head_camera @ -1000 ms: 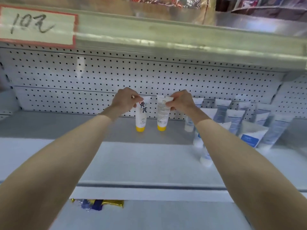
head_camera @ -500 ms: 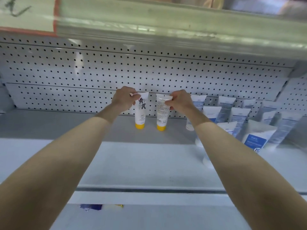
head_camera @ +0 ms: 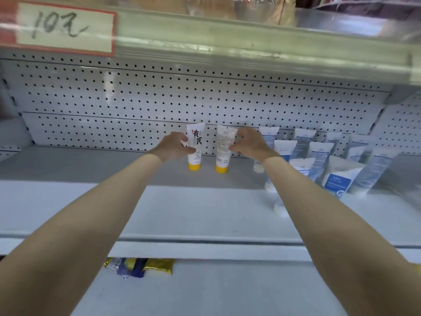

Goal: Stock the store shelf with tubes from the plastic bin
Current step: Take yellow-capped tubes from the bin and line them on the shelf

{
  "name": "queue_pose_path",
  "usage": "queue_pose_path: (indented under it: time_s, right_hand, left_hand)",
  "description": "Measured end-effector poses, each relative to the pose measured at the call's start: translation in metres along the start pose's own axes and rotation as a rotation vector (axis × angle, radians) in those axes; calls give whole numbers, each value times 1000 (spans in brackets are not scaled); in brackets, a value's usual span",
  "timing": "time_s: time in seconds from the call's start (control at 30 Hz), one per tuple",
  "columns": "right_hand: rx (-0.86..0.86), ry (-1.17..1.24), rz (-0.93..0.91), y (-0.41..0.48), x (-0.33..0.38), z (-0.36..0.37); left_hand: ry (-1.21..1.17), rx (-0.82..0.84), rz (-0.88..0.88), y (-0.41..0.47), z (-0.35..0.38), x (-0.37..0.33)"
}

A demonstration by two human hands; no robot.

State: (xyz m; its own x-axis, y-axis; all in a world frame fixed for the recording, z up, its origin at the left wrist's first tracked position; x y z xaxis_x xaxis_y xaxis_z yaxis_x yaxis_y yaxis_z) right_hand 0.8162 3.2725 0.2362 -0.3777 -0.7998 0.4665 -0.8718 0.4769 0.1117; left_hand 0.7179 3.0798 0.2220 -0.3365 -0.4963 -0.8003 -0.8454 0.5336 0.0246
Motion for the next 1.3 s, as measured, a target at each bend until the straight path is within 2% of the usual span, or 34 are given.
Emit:
queue_pose_path:
  time_s: [0.17,0.3,0.47,0.9,1.13,1.3]
  right_hand:
    - [139,-102,-31,-43,16,0]
    - [297,-226,-76,-83,31,5]
    - [301,-135,-162,-125,45,19]
    - [390,-50,-194,-237,72,65]
    - [466,-67,-125,-273,46,134]
    - [636,1,18,-299,10,207]
  left_hand:
    - [140,113,-6,-39,0,2]
    - [89,200,55,-87,-2,1]
    - [116,273,71,-138,-9,4]
    - [111,358,12,-247,-24,68]
    - [36,422,-125,-282,13,144]
    - [-16,471,-286,-305,54,205]
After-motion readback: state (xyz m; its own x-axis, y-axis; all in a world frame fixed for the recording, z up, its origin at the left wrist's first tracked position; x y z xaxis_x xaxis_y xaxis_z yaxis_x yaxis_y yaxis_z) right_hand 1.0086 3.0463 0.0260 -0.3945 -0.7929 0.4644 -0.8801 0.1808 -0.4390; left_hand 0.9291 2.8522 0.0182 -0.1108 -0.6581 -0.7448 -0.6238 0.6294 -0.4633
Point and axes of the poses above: each hand's wrist, its own y-axis towards the middle knuckle, its own z-axis out of the palm, x = y × z, the point moved 2 cm from there along y, towards the middle knuckle, and after that the axes turned 10 degrees about -y, right-handed, at the moved point
